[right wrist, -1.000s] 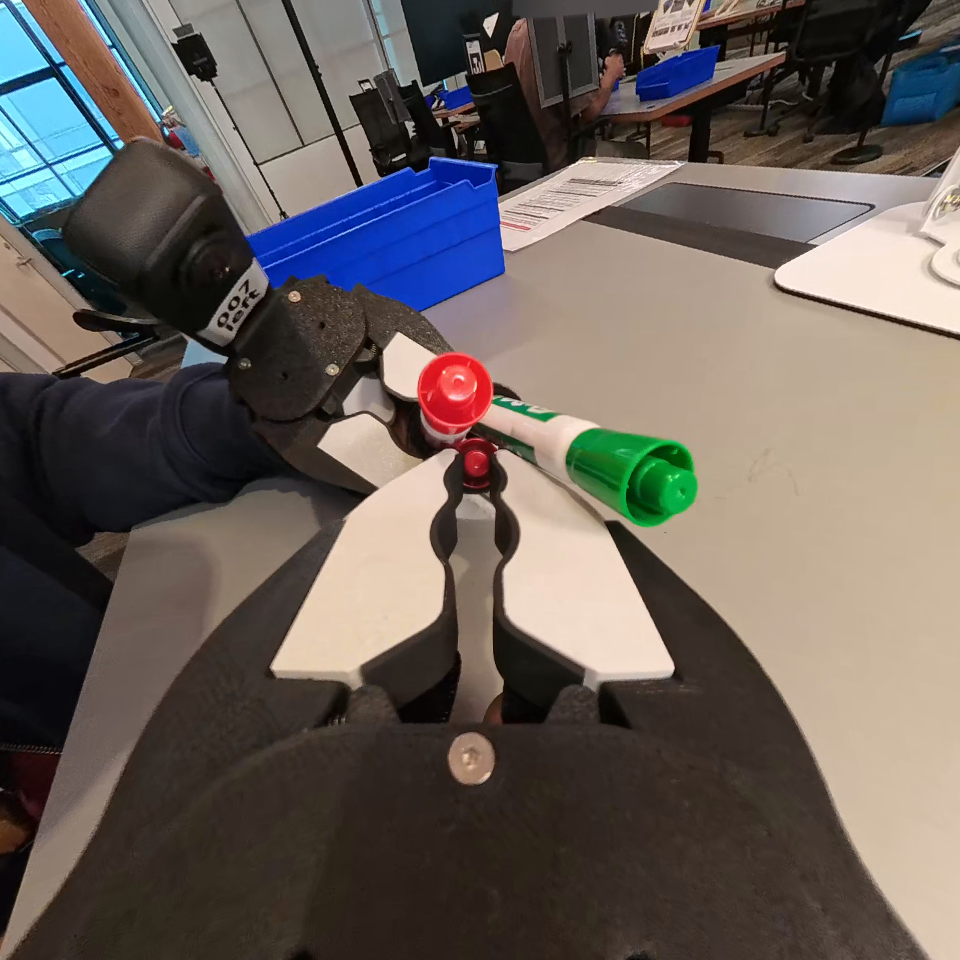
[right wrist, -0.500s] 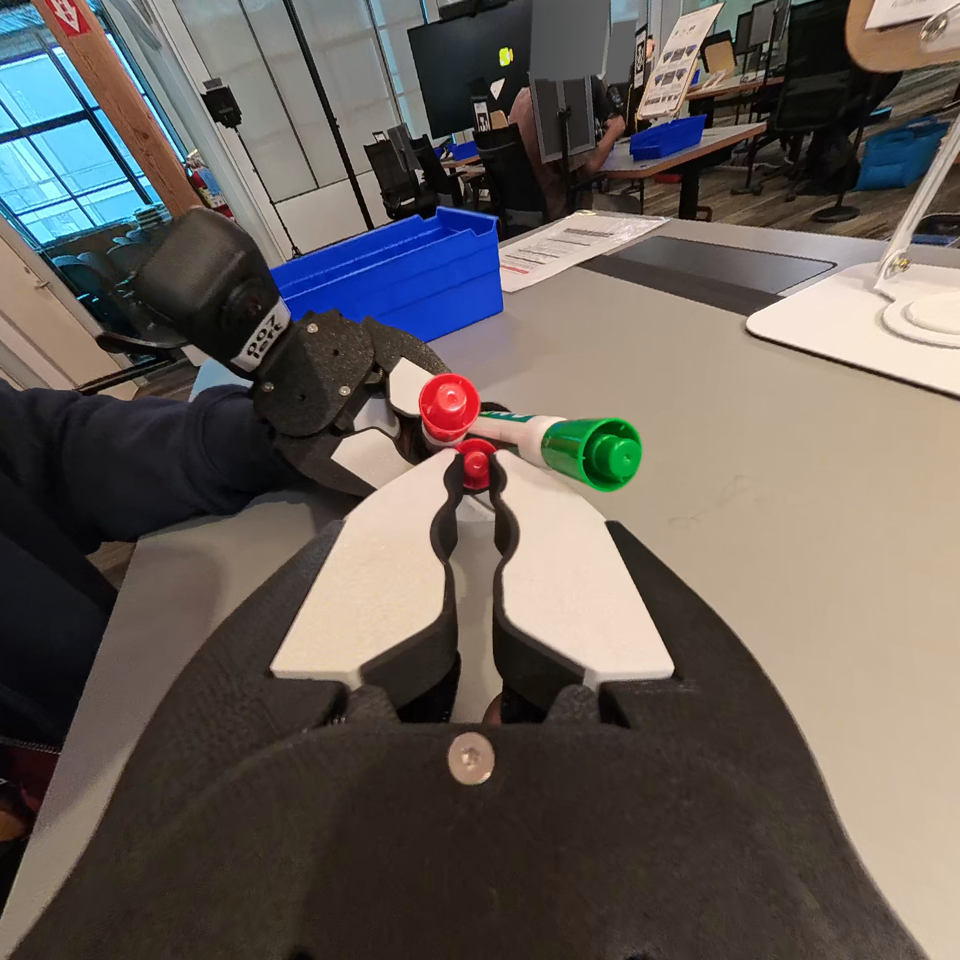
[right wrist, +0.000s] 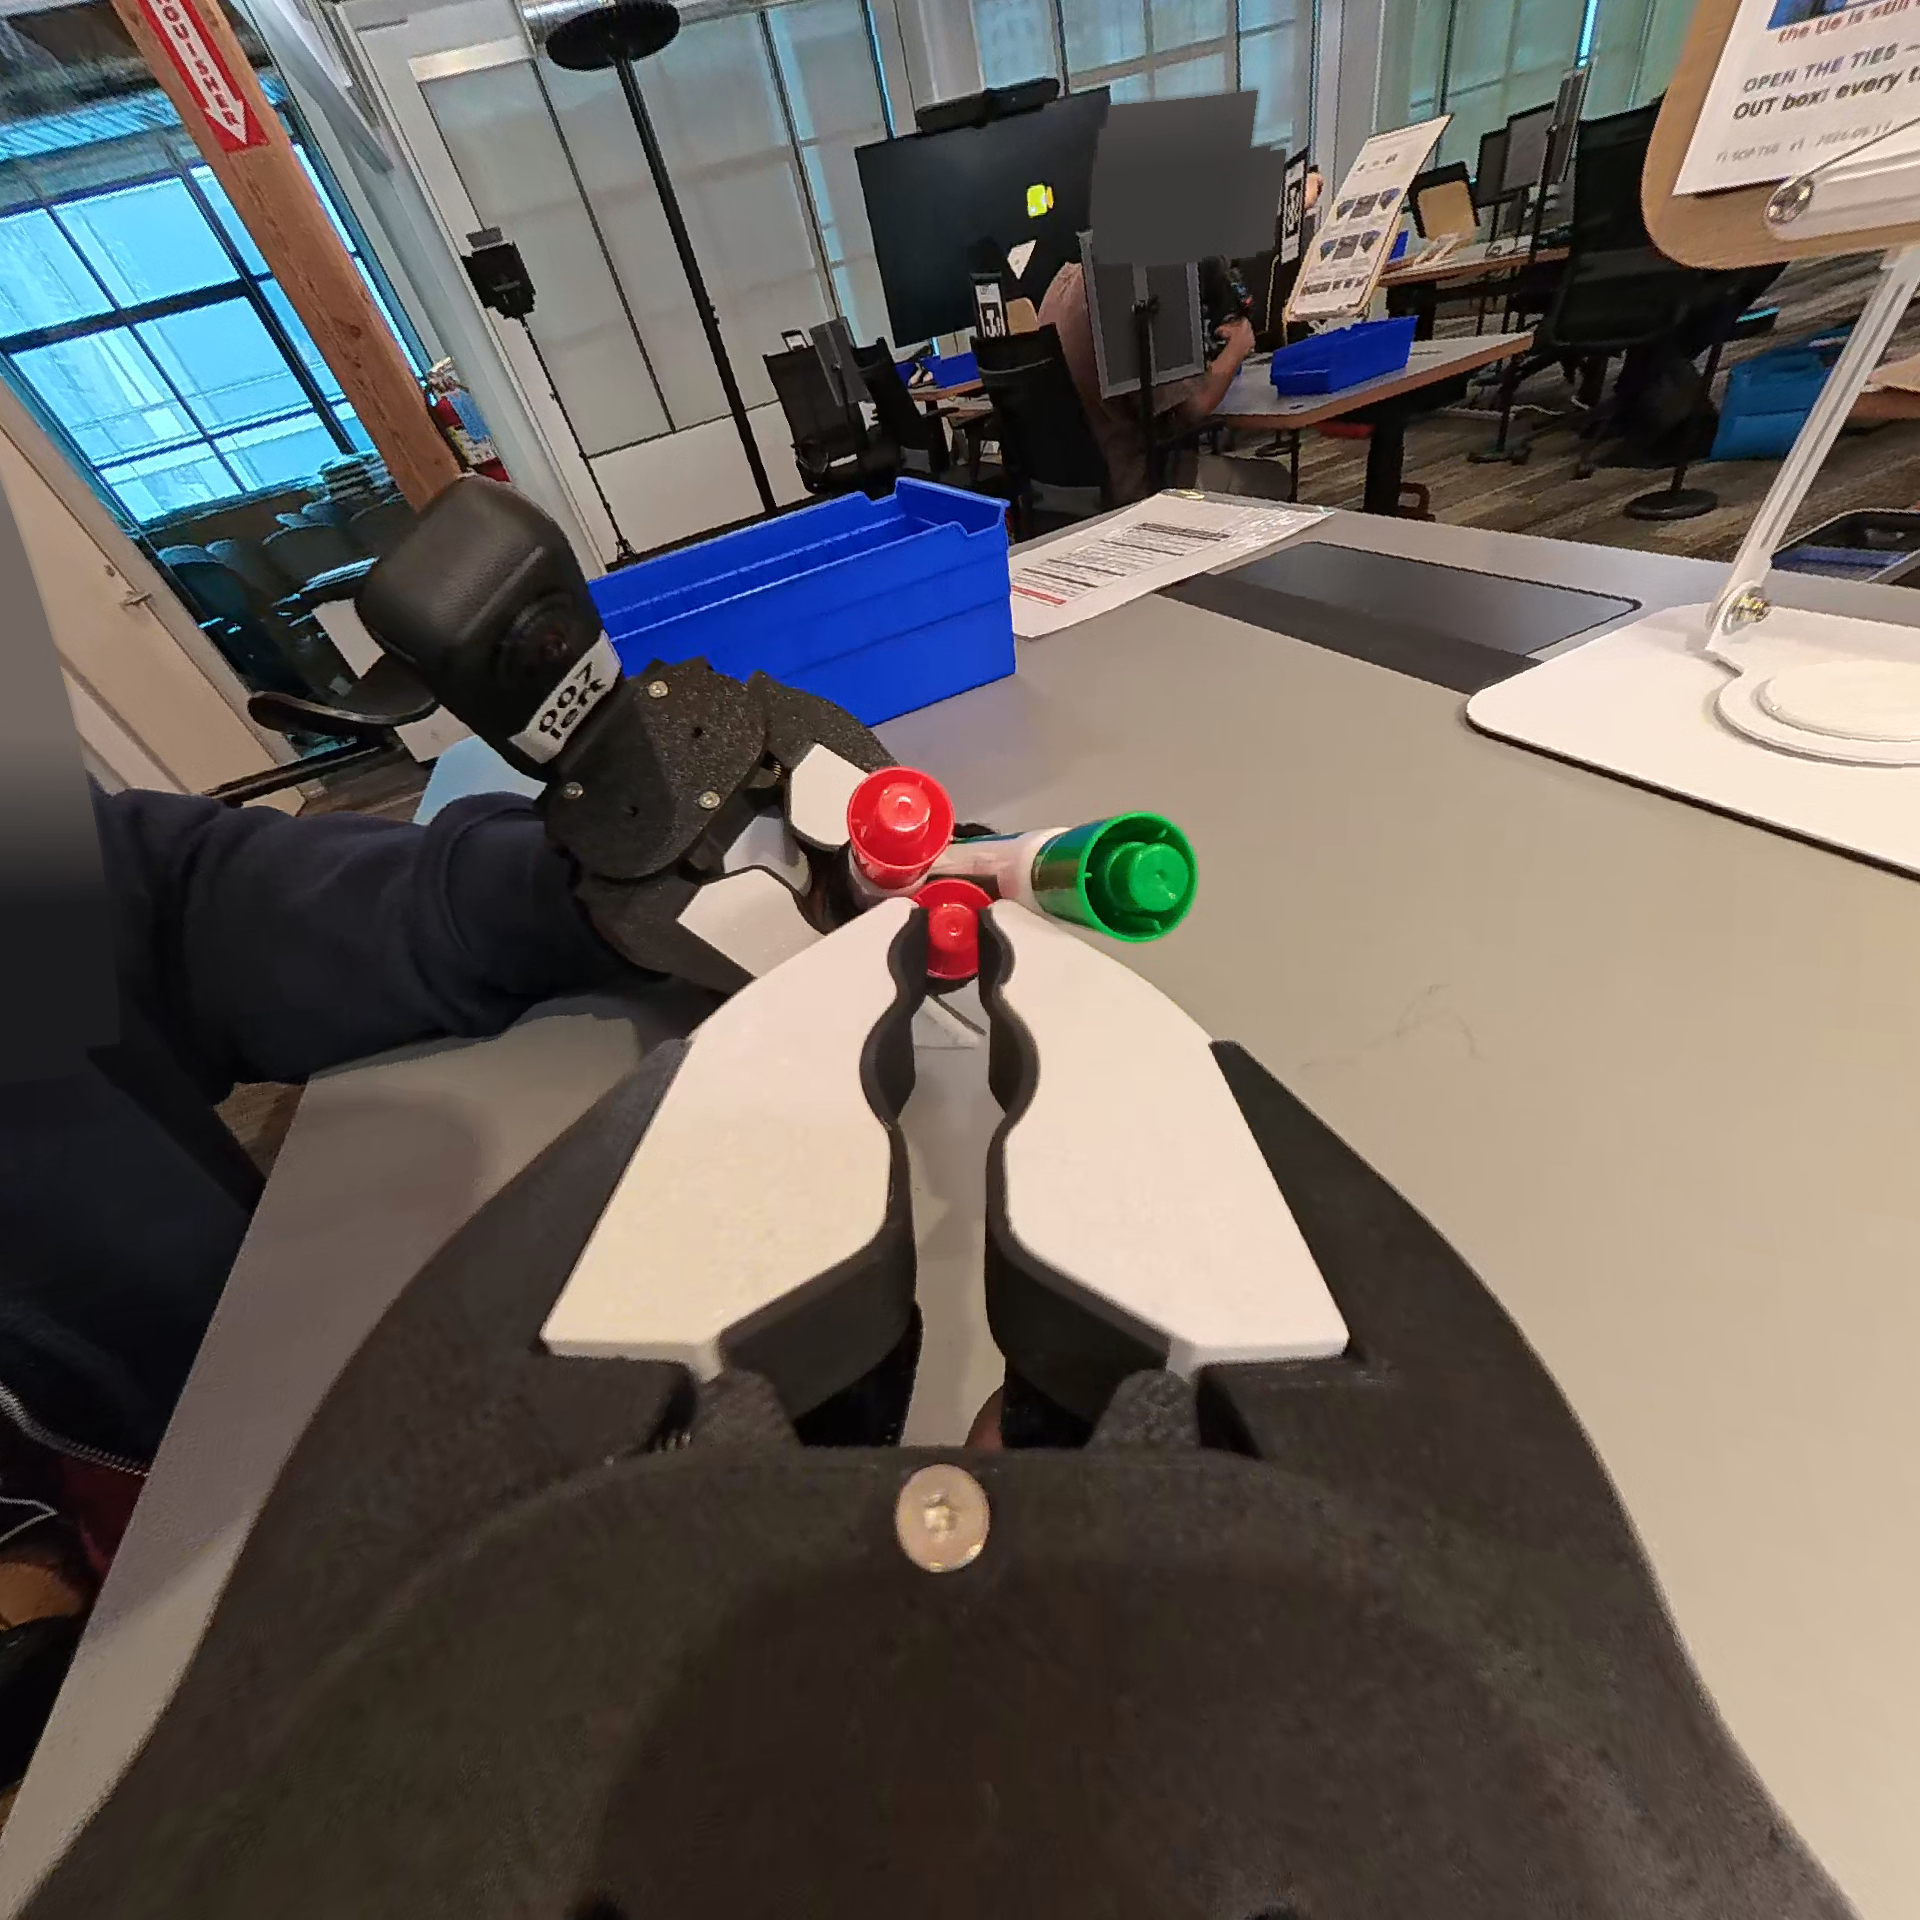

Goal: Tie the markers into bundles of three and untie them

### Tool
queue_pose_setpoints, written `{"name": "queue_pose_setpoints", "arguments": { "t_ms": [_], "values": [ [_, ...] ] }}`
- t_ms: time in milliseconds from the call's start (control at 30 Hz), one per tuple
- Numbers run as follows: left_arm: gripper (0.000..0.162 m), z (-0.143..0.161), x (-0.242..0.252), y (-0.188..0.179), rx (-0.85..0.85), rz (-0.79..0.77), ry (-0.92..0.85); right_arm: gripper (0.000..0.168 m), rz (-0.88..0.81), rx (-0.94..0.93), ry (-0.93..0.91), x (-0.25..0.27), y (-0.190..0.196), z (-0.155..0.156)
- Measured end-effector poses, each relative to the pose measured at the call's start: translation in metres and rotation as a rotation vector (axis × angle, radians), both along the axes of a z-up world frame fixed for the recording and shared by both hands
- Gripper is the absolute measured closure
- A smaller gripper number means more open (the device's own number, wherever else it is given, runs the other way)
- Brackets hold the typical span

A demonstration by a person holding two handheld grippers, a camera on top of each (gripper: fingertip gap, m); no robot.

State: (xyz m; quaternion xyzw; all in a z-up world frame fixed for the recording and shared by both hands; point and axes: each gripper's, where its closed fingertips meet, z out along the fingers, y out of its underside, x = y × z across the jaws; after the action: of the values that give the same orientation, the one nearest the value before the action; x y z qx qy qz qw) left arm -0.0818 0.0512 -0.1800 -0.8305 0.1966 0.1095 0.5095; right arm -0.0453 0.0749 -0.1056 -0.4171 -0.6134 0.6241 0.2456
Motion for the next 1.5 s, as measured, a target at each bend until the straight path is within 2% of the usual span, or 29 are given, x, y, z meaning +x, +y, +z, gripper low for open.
{"name": "queue_pose_setpoints", "arguments": {
  "t_ms": [200, 767, 967, 1100, 1233, 1333, 1500],
  "values": [
    [0.142, 0.001, -0.002, 0.0, 0.008, 0.004, -0.007, 0.16, -0.016, -0.018, 0.049, 0.002, 0.006, 0.011],
    [0.142, 0.008, -0.003, 0.0, 0.036, 0.028, 0.036, 0.158, -0.012, -0.025, 0.096, 0.006, 0.011, 0.017],
    [0.142, 0.012, -0.013, -0.001, 0.042, 0.092, 0.064, 0.143, -0.015, 0.015, 0.093, 0.006, 0.014, 0.011],
    [0.142, 0.016, -0.018, -0.001, 0.05, 0.145, 0.171, 0.115, -0.008, -0.035, -0.005, -0.001, 0.001, -0.004],
    [0.142, 0.016, -0.008, 0.002, 0.046, 0.119, 0.258, 0.088, -0.06, -0.083, 0.026, -0.008, -0.011, -0.003],
    [0.142, 0.017, 0.004, 0.004, 0.055, 0.072, 0.237, 0.083, -0.087, -0.013, 0.112, -0.008, -0.011, 0.002],
    [0.142, 0.026, 0.022, 0.003, 0.083, -0.017, 0.098, 0.086, 0.031, 0.127, 0.299, 0.007, -0.024, 0.006]
  ]
}}
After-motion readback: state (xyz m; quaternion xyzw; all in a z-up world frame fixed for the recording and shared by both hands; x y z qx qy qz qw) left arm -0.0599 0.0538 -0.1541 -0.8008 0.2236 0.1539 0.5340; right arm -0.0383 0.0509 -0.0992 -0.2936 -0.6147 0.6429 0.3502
